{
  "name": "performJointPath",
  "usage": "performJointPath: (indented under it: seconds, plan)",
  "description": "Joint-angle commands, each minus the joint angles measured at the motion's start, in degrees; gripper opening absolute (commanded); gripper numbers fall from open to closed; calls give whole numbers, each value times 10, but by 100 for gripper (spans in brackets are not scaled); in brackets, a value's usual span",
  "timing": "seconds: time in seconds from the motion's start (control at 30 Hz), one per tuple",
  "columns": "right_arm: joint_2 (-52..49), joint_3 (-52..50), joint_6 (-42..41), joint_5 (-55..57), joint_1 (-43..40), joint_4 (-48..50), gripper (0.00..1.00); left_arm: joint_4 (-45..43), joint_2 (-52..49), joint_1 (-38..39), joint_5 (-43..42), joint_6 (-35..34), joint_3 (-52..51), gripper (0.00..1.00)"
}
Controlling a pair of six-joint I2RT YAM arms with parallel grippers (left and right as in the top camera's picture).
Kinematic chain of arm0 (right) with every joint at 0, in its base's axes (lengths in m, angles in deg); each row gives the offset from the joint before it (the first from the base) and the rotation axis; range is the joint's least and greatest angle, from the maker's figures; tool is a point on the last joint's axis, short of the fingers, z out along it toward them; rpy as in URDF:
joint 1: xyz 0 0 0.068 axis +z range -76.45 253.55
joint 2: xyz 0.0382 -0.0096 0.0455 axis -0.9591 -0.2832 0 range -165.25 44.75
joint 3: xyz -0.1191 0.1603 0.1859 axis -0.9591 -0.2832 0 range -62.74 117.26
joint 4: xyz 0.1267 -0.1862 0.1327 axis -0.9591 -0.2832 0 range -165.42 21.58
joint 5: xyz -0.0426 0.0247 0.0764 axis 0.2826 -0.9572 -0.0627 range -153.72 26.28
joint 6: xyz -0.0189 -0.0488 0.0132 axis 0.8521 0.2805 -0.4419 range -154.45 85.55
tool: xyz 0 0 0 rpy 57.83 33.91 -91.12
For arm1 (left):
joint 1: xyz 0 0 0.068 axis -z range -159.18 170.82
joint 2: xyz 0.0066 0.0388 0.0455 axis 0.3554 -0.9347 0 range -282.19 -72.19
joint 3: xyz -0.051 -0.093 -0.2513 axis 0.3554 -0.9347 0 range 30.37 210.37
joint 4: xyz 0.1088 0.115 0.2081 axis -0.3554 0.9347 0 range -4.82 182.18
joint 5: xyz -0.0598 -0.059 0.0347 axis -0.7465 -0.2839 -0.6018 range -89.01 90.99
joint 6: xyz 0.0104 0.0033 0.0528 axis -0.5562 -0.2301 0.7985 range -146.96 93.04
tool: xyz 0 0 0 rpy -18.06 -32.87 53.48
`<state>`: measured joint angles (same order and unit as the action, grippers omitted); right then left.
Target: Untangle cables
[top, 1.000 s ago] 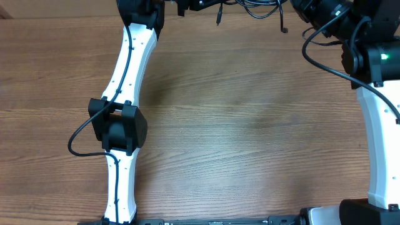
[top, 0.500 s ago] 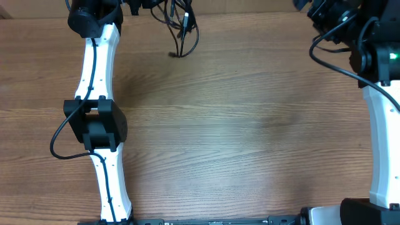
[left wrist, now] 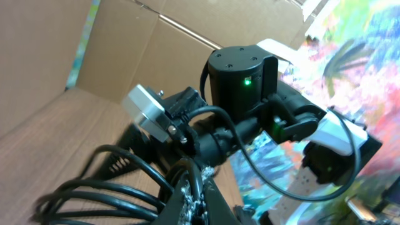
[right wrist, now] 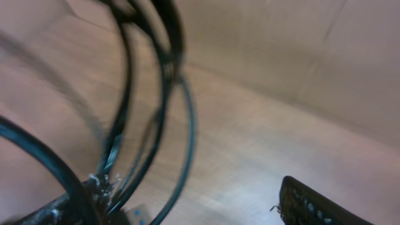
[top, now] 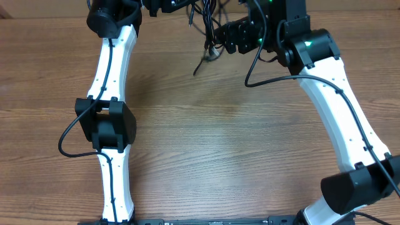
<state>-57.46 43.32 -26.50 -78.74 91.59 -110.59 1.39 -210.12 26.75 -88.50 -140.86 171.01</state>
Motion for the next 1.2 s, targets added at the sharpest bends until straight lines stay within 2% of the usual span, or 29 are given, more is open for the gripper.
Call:
performJointPath:
  seconds: [0.0,0.13,0.3,0.47,0.6,0.83,1.0,1.17]
  plan:
    - [6,10,87,75,0,46,82,-1,-3,2,-10,-55,7,4]
    - [6,12,87,103,-1,75,83,46,-3,1,-10,-55,7,4]
    - [5,12,88,105,-1,63,83,107,-3,2,-10,-55,7,4]
    - [4,12,86,105,-1,21,83,256,-3,8,7,-55,7,4]
    - [4,12,69,105,-2,0,74,384,-3,15,9,-55,7,4]
    - [18,47,69,105,0,64,83,378,-3,17,9,-55,7,4]
    - [20,97,69,85,0,84,83,378,-3,16,10,-55,7,4]
    - [19,103,68,74,0,92,82,377,-3,17,9,-55,7,4]
